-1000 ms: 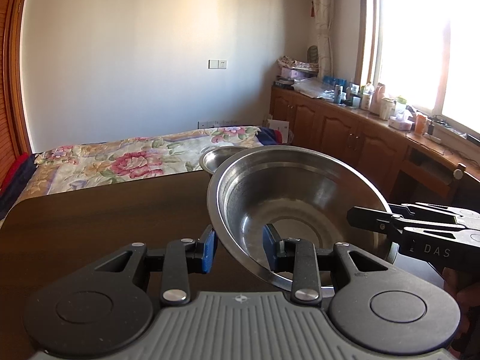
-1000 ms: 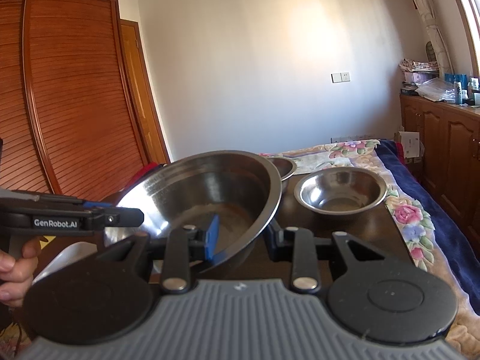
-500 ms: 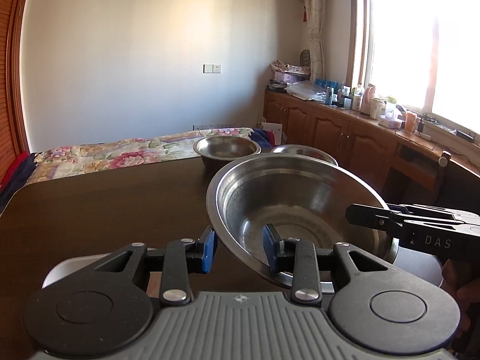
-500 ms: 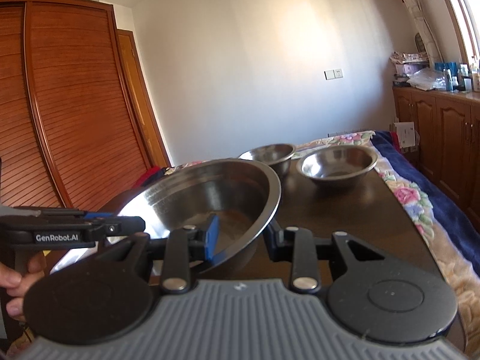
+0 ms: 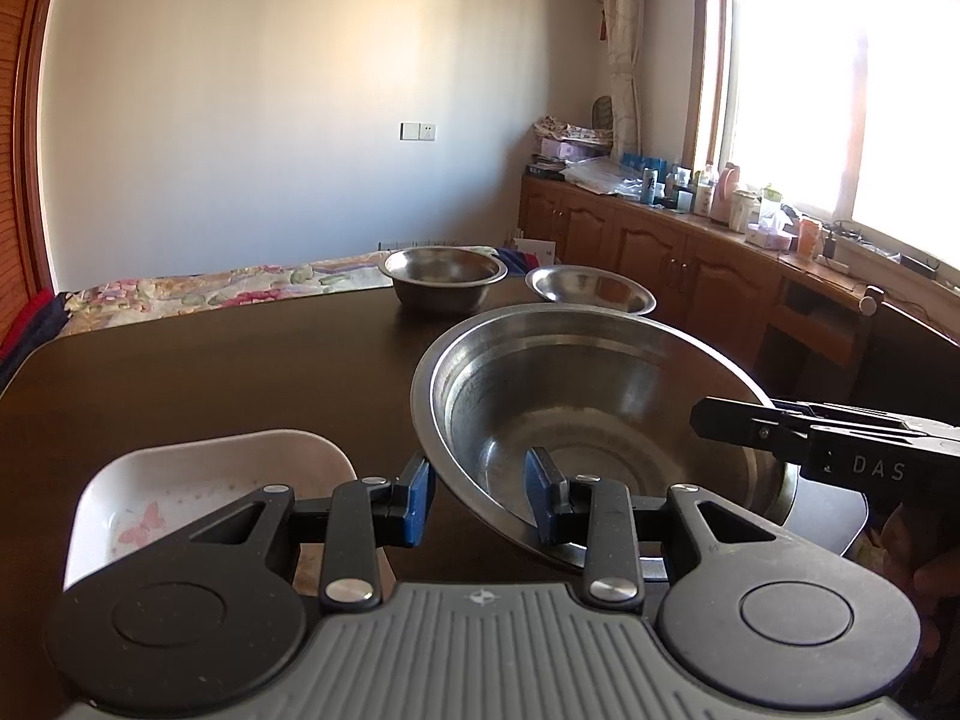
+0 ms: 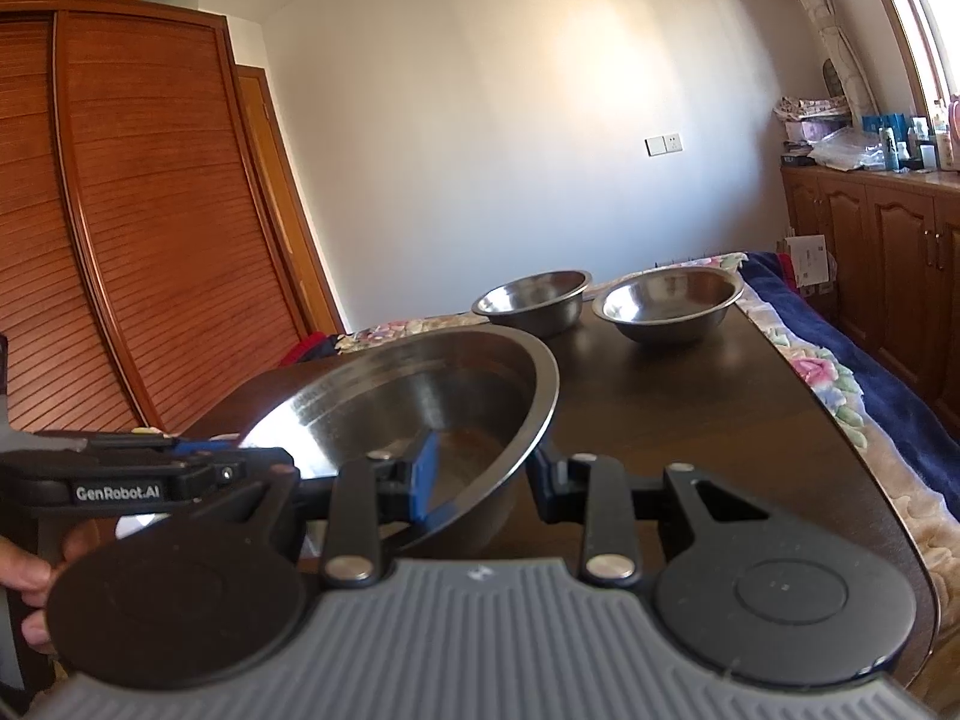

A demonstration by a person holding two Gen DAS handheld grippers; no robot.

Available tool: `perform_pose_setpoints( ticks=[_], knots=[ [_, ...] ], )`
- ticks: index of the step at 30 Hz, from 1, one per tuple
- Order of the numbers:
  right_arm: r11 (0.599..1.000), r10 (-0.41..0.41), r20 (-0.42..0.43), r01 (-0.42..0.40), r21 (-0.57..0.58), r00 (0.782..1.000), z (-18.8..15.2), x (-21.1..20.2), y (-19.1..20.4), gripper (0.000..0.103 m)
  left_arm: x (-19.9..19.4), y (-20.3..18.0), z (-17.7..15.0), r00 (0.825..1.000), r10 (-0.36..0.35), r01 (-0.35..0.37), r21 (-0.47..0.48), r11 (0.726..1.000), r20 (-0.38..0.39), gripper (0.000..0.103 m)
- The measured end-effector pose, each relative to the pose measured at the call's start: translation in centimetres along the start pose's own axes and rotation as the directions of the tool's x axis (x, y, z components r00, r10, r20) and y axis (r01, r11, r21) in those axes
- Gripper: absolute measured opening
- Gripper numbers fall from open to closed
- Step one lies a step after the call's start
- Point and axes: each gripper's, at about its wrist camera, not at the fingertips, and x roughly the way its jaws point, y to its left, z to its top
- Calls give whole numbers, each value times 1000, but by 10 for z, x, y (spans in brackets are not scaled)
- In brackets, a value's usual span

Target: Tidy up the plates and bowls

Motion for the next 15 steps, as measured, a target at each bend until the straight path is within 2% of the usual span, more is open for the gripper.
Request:
perform_pose_setpoints(
  ticks=[15],
  knots=[
    [1000, -6, -33, 6, 8, 999, -7, 3, -2, 34, 6, -1, -10, 999, 9, -10, -11, 1000, -37, 36]
  ],
)
